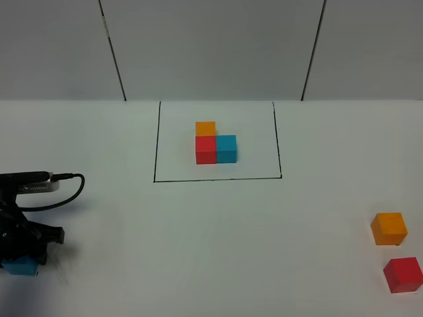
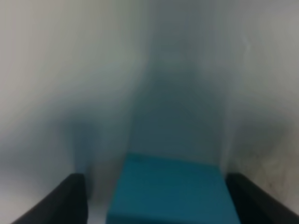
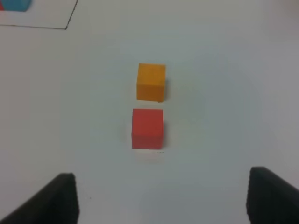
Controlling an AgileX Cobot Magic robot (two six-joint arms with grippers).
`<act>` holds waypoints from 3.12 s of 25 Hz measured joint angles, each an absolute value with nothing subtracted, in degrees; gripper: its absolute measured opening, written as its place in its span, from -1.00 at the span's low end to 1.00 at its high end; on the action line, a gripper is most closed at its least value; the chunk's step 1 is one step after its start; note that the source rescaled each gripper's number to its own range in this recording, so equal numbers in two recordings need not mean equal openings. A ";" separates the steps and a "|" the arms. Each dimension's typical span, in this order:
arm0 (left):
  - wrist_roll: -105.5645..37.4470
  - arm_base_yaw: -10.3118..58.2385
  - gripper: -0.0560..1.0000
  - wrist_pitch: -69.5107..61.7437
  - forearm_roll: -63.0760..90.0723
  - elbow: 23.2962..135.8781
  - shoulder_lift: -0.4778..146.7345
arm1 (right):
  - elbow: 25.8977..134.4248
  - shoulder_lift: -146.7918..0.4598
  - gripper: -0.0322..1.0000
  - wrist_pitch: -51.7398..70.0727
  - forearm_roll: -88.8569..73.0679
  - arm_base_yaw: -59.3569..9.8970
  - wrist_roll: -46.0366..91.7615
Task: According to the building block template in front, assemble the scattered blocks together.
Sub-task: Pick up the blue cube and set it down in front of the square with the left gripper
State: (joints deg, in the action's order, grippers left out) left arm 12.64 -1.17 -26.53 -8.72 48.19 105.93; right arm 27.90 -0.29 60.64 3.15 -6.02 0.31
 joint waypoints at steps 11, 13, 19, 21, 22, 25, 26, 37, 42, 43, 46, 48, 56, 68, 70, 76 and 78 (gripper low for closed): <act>9.70 -0.96 -0.88 -29.56 -8.01 50.03 105.59 | 27.90 -0.23 0.11 60.64 3.15 -6.02 0.00; 6.76 -0.32 -0.88 -35.46 -8.23 52.38 103.85 | 27.90 -0.23 0.11 60.64 3.15 -6.02 0.00; -18.04 5.33 -0.88 -51.48 2.22 69.37 96.59 | 27.90 -0.23 0.11 60.64 3.15 -6.02 0.00; -29.77 9.01 -0.88 -57.26 8.21 75.23 96.61 | 27.90 -0.23 0.11 60.64 3.15 -6.02 0.00; -35.13 10.91 -0.88 -59.24 10.66 78.14 96.84 | 27.90 -0.23 0.11 60.64 3.15 -6.02 0.00; -44.89 19.25 -0.88 -62.24 13.34 85.35 97.57 | 27.90 -0.23 0.11 60.64 3.15 -6.02 0.00; -46.59 22.41 -0.88 -62.51 13.34 87.01 98.06 | 27.90 -0.23 0.11 60.64 3.15 -6.02 0.00; -41.33 44.41 -0.88 -67.40 0.55 102.86 116.52 | 27.90 -0.23 0.11 60.64 3.15 -6.02 0.00; -41.68 46.38 -0.88 -67.29 1.50 104.93 123.99 | 27.90 -0.23 0.11 60.64 3.15 -6.02 0.00; -41.68 46.66 -0.88 -67.01 1.79 104.98 125.18 | 27.90 -0.23 0.11 60.64 3.15 -6.02 0.00; -41.68 46.90 -0.88 -65.24 3.34 105.04 128.02 | 27.90 -0.23 0.11 60.64 3.15 -6.02 0.00; -41.61 46.90 -0.88 -63.89 3.71 105.04 129.30 | 27.90 -0.23 0.11 60.64 3.15 -6.02 0.00; -42.93 46.95 -0.88 -57.04 3.85 103.05 130.58 | 27.90 -0.23 0.11 60.64 3.15 -6.02 0.00; -45.29 48.07 -0.88 -53.46 3.92 102.89 134.17 | 27.90 -0.23 0.11 60.64 3.15 -6.02 0.00; -45.29 48.07 -0.88 -52.94 3.92 102.89 134.45 | 27.90 -0.23 0.11 60.64 3.15 -6.02 0.00; -45.11 48.07 -0.88 -51.90 2.97 102.89 134.49 | 27.90 -0.23 0.11 60.64 3.15 -6.02 0.00; -44.95 48.07 -0.88 -51.90 2.66 102.89 134.49 | 27.90 -0.23 0.11 60.64 3.15 -6.02 0.00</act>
State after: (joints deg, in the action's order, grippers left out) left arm -44.95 48.07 -51.90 2.66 102.89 134.49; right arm 27.90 -0.23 60.64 3.15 -6.02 0.00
